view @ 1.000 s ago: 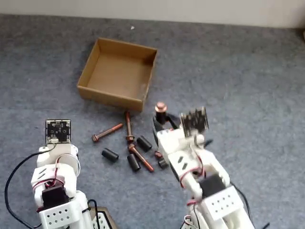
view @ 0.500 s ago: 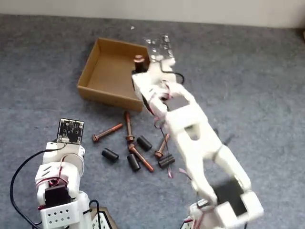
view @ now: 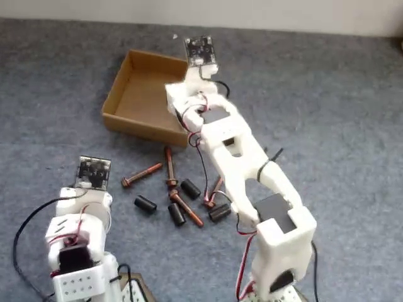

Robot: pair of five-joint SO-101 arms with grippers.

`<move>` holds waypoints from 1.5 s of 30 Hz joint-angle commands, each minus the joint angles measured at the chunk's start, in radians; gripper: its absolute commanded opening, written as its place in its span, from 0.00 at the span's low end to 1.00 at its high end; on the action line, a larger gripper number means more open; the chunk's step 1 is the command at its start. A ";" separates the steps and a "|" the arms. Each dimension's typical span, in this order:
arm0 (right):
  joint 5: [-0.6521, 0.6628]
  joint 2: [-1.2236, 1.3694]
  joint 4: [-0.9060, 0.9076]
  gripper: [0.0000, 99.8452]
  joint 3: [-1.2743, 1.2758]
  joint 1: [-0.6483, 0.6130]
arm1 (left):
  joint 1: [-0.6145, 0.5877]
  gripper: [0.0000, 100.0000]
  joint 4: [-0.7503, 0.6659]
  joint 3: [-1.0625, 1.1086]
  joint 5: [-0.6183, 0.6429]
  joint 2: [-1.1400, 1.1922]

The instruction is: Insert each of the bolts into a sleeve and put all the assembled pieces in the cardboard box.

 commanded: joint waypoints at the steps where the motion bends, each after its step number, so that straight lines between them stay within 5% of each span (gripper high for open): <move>1: -0.014 -0.082 0.157 0.15 -0.050 0.013 | 0.013 0.02 -0.011 0.021 -0.008 -0.001; 9: -0.015 -0.035 0.363 0.15 -0.050 0.015 | 0.013 0.02 -0.011 0.021 -0.008 0.001; 15: -0.014 0.002 0.367 0.00 -0.050 0.042 | 0.013 0.02 -0.011 0.021 -0.008 0.002; 25: -0.006 -0.002 0.372 0.00 -0.053 0.202 | 0.013 0.02 -0.011 0.021 -0.008 0.002; 29: 0.095 -0.002 0.383 0.00 -0.087 0.237 | 0.013 0.02 -0.011 0.021 -0.008 0.004; 38: 0.104 -0.134 0.874 0.13 -0.280 0.168 | 0.013 0.02 -0.012 0.021 -0.008 -0.002; 45: 0.109 -0.252 1.056 0.13 -0.246 0.114 | 0.013 0.02 -0.012 0.021 -0.008 -0.002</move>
